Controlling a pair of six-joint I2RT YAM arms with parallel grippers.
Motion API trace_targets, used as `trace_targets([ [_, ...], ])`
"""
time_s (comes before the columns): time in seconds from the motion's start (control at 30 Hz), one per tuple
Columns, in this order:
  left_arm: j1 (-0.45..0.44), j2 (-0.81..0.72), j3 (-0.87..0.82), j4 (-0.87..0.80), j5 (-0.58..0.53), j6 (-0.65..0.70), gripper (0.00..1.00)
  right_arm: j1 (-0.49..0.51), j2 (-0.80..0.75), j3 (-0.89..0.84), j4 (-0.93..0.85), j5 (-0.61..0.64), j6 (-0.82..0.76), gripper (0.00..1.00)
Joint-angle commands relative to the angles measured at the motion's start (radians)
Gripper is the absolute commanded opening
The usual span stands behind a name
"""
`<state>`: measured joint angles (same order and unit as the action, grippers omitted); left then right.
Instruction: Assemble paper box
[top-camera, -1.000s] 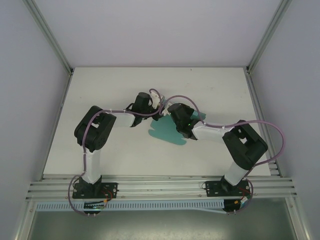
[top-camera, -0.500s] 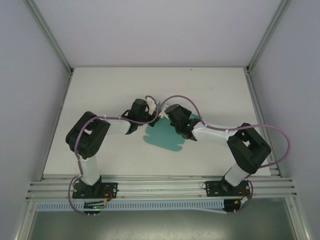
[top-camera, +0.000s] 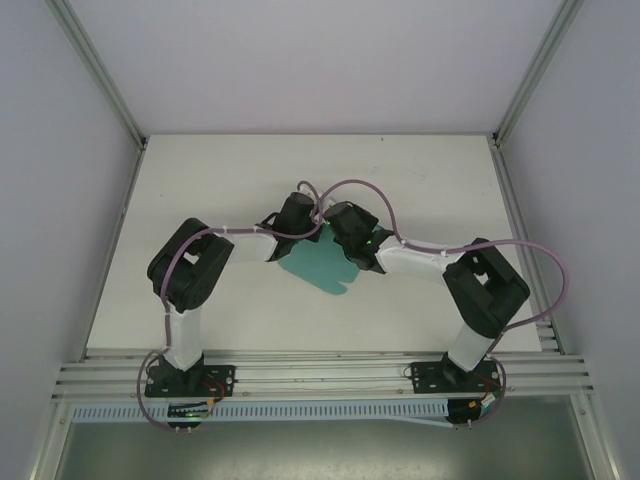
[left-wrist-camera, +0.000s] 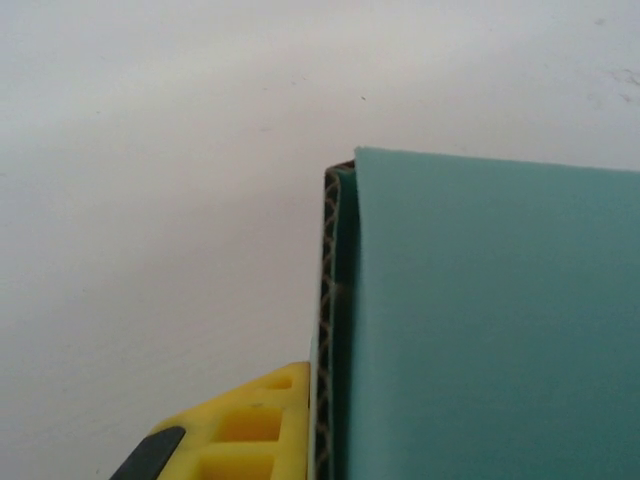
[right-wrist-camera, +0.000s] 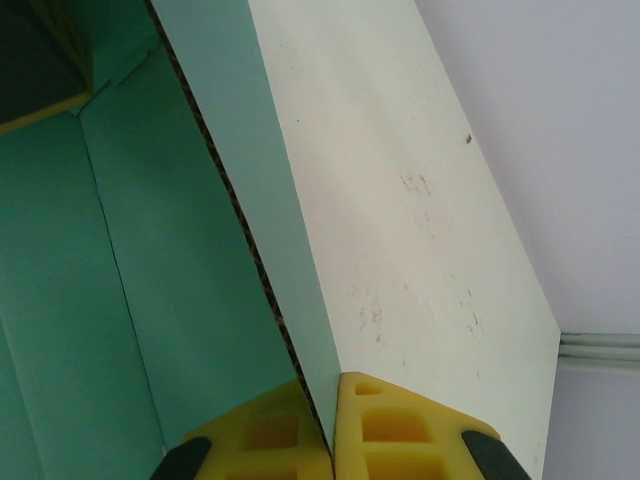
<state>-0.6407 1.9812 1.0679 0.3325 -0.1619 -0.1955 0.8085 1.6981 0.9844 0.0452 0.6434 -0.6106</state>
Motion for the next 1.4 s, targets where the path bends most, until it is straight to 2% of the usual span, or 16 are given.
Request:
trace_targets([
  [0.0,0.034,0.107,0.017,-0.268,-0.273,-0.11,0.0,0.038,0.031,0.004,-0.027,-0.143,0.081,0.0],
  [0.13,0.035,0.116,0.056,-0.382,-0.338,-0.204,0.0,0.035,0.03,0.004,-0.025,-0.139,0.083,0.0],
  [0.33,0.032,0.136,0.114,-0.502,-0.359,-0.309,0.0,0.033,0.022,0.002,-0.024,-0.135,0.081,0.0],
  [0.4,0.033,0.135,0.112,-0.48,-0.327,-0.279,0.0,0.032,0.02,0.0,-0.02,-0.137,0.081,0.0],
  [0.47,0.034,0.116,0.075,-0.387,-0.235,-0.212,0.0,0.032,0.018,-0.007,-0.011,-0.145,0.082,0.0],
  [0.53,0.035,0.095,0.028,-0.297,-0.15,-0.171,0.13,0.032,0.014,-0.011,-0.005,-0.148,0.08,0.0],
  [0.63,0.034,0.071,0.016,-0.264,-0.111,-0.141,0.2,0.033,0.007,-0.022,-0.001,-0.157,0.077,0.0],
  [0.87,0.036,0.046,0.049,-0.245,-0.021,-0.118,0.2,0.031,0.009,-0.027,0.012,-0.161,0.058,0.0],
  [1.1,0.044,-0.037,0.013,-0.208,0.01,-0.114,0.33,0.028,0.009,-0.023,0.004,-0.162,0.057,0.0],
  [1.37,0.069,-0.07,-0.001,-0.208,-0.038,-0.091,0.34,0.029,0.001,-0.024,-0.011,-0.158,0.058,0.0],
])
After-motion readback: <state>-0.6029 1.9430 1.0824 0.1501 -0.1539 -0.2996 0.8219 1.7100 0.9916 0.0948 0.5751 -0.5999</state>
